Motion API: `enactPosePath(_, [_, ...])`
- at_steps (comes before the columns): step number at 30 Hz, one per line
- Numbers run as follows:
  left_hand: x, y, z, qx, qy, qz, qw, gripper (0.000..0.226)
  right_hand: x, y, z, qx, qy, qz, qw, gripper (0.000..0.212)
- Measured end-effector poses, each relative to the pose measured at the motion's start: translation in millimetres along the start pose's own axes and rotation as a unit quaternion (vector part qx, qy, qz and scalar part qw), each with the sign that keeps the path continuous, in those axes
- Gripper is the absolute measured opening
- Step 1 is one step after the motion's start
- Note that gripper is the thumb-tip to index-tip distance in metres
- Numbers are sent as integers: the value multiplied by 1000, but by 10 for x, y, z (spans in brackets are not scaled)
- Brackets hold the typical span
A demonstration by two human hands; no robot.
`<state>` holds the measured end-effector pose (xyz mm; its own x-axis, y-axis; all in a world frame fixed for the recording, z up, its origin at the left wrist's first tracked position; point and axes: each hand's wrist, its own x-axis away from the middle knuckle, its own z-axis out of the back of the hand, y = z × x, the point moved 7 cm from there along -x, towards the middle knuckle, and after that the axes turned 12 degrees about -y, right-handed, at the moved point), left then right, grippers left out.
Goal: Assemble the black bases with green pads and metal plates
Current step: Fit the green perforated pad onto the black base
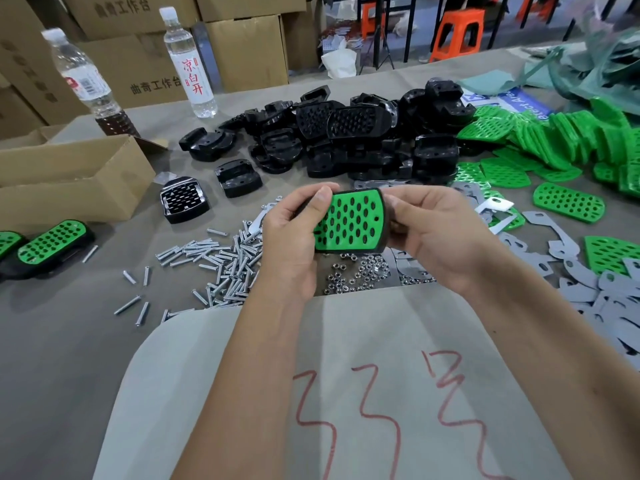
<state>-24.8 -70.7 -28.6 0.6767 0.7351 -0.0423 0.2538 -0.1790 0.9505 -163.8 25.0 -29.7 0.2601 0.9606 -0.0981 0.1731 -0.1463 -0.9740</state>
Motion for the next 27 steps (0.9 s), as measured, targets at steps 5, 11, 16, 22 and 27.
enactPosePath(5, [-33, 56, 89, -76, 38, -40, 996, 15, 4, 23, -95, -58, -48, -9, 997, 25])
enactPosePath(11, [35, 94, 77, -260, 138, -41, 955, 41, 104, -228, -21, 179, 140, 145, 963, 19])
enactPosePath(16, [48, -171, -165, -1, 53, 61, 997, 45, 165, -269, -341, 452, 29, 141, 880, 21])
enactPosePath(22, [30, -236, -51, -7, 94, 73, 993, 20, 279, -501, 145, 426, 204, 98, 876, 10])
enactPosePath(27, [34, -211, -122, -37, 77, 53, 995, 30, 436, -324, 918, 572, 294, -282, 712, 47])
